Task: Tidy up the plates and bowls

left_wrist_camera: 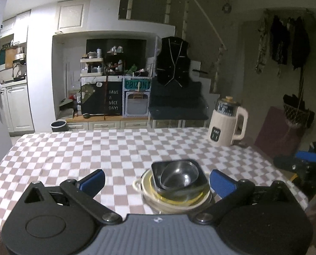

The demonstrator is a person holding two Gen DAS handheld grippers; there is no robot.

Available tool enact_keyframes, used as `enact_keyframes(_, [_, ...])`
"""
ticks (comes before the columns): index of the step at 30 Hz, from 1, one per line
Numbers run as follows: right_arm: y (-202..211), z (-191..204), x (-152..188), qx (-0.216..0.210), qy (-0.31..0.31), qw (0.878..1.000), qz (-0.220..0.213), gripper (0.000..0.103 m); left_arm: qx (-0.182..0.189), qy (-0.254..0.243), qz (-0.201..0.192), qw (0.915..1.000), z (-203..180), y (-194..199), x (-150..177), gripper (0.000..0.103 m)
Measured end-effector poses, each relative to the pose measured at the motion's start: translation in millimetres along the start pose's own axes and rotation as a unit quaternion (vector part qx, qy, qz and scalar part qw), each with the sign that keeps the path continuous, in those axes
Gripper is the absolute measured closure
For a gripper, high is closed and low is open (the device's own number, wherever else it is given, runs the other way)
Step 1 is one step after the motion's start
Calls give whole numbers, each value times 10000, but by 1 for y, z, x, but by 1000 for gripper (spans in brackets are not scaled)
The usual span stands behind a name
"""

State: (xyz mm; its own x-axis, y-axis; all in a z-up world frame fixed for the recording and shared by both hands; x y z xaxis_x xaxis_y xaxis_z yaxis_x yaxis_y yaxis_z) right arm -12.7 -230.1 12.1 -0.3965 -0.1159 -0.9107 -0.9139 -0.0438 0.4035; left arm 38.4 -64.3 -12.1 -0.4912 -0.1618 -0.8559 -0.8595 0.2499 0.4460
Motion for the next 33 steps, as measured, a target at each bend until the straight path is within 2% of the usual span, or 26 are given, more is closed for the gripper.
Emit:
enact_keyframes(4, [8, 4, 20, 82, -2, 9999, 61, 0, -7, -6, 66, 10000, 7, 6, 21, 0])
enact_keyframes(8, [12, 10, 34, 222, 94, 9996, 145, 0, -180, 42, 144, 9997, 16, 7, 38, 0])
enact_keyframes(14, [8, 17, 52, 219, 196, 9992, 287, 0, -281, 78, 79, 9995, 28, 7, 48, 0])
enact_keyframes(33, [1, 19, 63, 347, 314, 9987, 182, 0, -335, -86, 166, 9993, 32, -1, 69, 0])
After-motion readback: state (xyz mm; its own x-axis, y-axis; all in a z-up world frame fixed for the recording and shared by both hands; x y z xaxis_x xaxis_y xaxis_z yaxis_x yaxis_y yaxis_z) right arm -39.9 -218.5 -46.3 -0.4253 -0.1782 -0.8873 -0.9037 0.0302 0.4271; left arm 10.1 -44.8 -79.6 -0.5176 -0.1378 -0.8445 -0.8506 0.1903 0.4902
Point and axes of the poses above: each gripper's, at about its wrist camera, not at the fingertips, and y roughly against the way its jaws point, z to its left, x to its underside, the point moved 8 cm from there along -y, roughly the way its jaws point, and after that the axes turned 12 degrees about y, right-handed, at the moved point
